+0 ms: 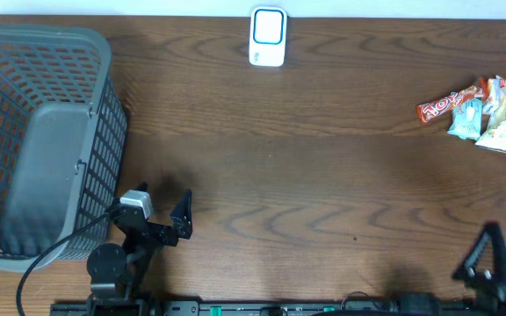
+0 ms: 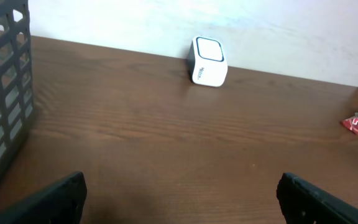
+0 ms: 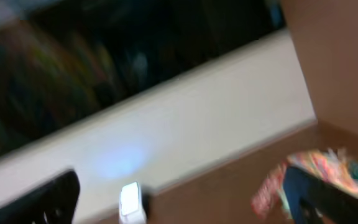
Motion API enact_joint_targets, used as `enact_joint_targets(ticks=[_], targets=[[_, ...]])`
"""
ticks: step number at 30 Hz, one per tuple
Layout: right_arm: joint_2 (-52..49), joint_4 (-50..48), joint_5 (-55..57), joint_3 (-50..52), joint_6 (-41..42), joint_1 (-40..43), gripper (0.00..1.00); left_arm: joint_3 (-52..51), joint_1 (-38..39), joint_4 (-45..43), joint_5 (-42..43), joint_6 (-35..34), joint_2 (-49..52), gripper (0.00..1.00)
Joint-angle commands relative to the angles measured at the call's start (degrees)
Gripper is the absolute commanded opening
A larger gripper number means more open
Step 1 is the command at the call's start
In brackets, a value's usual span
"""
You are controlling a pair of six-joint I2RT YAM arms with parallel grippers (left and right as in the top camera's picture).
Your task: Scan the item barcode
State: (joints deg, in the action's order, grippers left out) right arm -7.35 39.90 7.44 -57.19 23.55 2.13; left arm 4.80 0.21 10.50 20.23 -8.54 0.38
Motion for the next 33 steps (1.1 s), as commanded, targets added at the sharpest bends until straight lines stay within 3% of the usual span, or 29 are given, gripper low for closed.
enact_joint_targets(ticks=[1, 7, 15, 27, 33], targets=[[3.69, -7.48, -0.50, 11.87, -0.50, -0.17, 0.99, -0.92, -0.13, 1.42, -0.13, 0.98, 0.00, 0.98], [6.86, -28.28, -4.50, 31.26, -0.52, 1.38, 0.99, -0.92, -0.13, 1.42, -0.13, 0.98, 0.00, 0.98], [6.99, -43.23, -6.54, 44.81, -2.71, 1.70, 0.99, -0.92, -0.13, 1.42, -0.13, 0.98, 0.00, 0.98], [7.04, -46.34, -6.56, 54.42, -10.91, 1.70, 0.99, -0.92, -0.13, 1.42, -0.13, 0.98, 0.00, 0.98], [7.08, -44.35, -6.43, 56.87, -11.21, 1.68, 0.99, -0.92, -0.13, 1.42, -0.15, 0.98, 0.00, 0.98]])
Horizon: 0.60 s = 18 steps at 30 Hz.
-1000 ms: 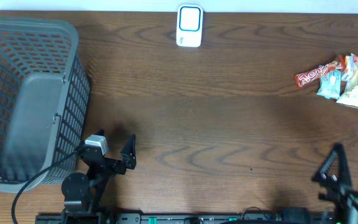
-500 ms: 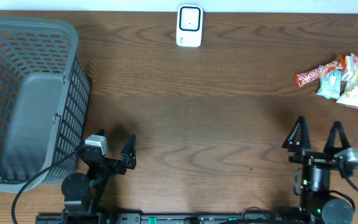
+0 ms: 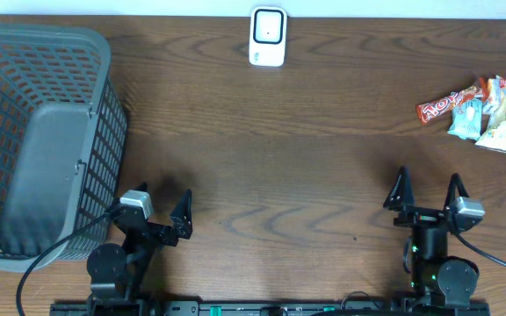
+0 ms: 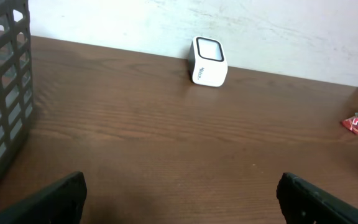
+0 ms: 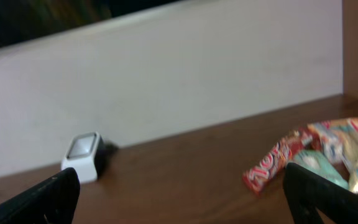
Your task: Scan the item barcode
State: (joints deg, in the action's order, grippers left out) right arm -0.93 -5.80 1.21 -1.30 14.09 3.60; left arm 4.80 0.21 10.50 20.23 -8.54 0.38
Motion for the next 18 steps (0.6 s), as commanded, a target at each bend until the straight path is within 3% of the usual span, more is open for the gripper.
enact_joint_targets(ticks=[1, 9, 18], targets=[[0.66, 2.47, -0.15, 0.98, -1.84, 0.24, 0.99, -0.92, -0.13, 1.42, -0.13, 0.98, 0.00, 0.98], [0.66, 10.19, -0.24, 0.98, -6.45, 0.22, 0.99, -0.92, -0.13, 1.42, -0.15, 0.98, 0.00, 0.98], [0.61, 10.08, -0.52, 0.98, -6.45, 0.17, 0.99, -0.92, -0.13, 1.42, -0.13, 0.98, 0.00, 0.98]])
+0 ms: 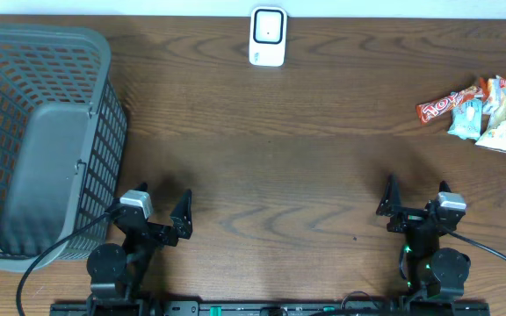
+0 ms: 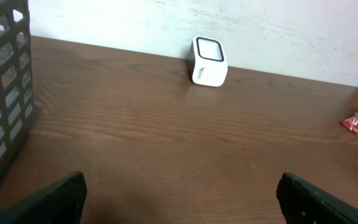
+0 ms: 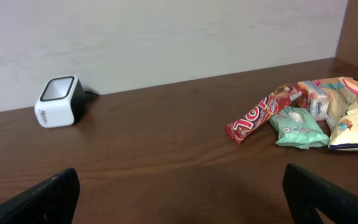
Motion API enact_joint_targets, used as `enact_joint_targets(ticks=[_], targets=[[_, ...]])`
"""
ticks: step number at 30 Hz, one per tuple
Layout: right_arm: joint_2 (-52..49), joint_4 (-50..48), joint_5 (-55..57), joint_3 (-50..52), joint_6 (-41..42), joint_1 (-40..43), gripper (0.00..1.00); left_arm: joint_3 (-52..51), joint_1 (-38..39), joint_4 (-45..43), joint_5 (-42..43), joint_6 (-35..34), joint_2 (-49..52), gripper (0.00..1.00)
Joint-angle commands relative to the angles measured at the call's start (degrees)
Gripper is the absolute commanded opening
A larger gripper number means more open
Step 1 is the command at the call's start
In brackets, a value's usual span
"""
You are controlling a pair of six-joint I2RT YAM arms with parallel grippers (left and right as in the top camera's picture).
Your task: Scan the item barcode
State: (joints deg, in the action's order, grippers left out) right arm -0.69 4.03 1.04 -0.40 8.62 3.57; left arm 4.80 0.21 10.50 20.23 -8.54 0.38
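Observation:
The white barcode scanner [image 1: 267,37] stands at the table's far edge, also seen from the wrists [image 2: 208,61] [image 3: 59,101]. A pile of snack packets [image 1: 488,112] lies at the far right; a red bar [image 3: 258,116] and a mint-green packet [image 3: 297,127] are its nearest pieces. My left gripper [image 1: 161,209] rests open at the front left, nothing between its fingers. At the front right, my right gripper [image 1: 411,200] is open and empty, well short of the snacks.
A large grey mesh basket [image 1: 33,140] fills the table's left side, its wall close to my left gripper. A white wall runs behind the scanner. Cables trail from both arm bases at the front edge.
My right gripper has shifted slightly left and settled lower at the front right; its view now looks level across the table. The left arm, the scanner and the snacks are unchanged.
My right arm was at the far right front corner with its camera tilted and blurred. Then it stood at the front right, fingers open, facing the scanner and snacks. Now it rests there, slightly further left. The left gripper stayed open and still throughout.

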Motion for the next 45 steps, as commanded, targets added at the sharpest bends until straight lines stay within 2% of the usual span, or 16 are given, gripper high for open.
enact_joint_targets(ticks=[1, 17, 22, 29, 35, 41, 45], targets=[[0.37, 0.22, -0.35, 0.09, -0.98, 0.20, 0.99, -0.92, -0.13, 1.42, -0.13, 0.98, 0.00, 0.98], [0.37, 0.22, -0.35, 0.09, -1.01, 0.17, 0.99, -0.92, -0.13, 1.42, -0.15, 0.98, 0.00, 0.98], [0.37, 0.22, -0.35, 0.09, -1.01, 0.17, 0.99, -0.94, -0.13, -0.52, -4.52, 1.44, -0.28, 0.98], [0.37, 0.22, -0.35, 0.09, -0.98, 0.20, 0.99, -3.30, -0.13, -7.19, -5.07, 12.70, -0.28, 0.98], [0.37, 0.22, -0.35, 0.09, -1.01, 0.17, 0.99, -4.57, -0.13, -7.78, -6.25, 16.28, -0.28, 0.98], [0.37, 0.22, -0.35, 0.09, -1.01, 0.17, 0.99, -4.57, -0.13, -7.02, -12.00, 16.35, -0.28, 0.98], [0.37, 0.22, -0.35, 0.09, -1.01, 0.20, 0.99, -4.57, -0.07, -6.95, -11.91, 16.20, -0.28, 0.98]])
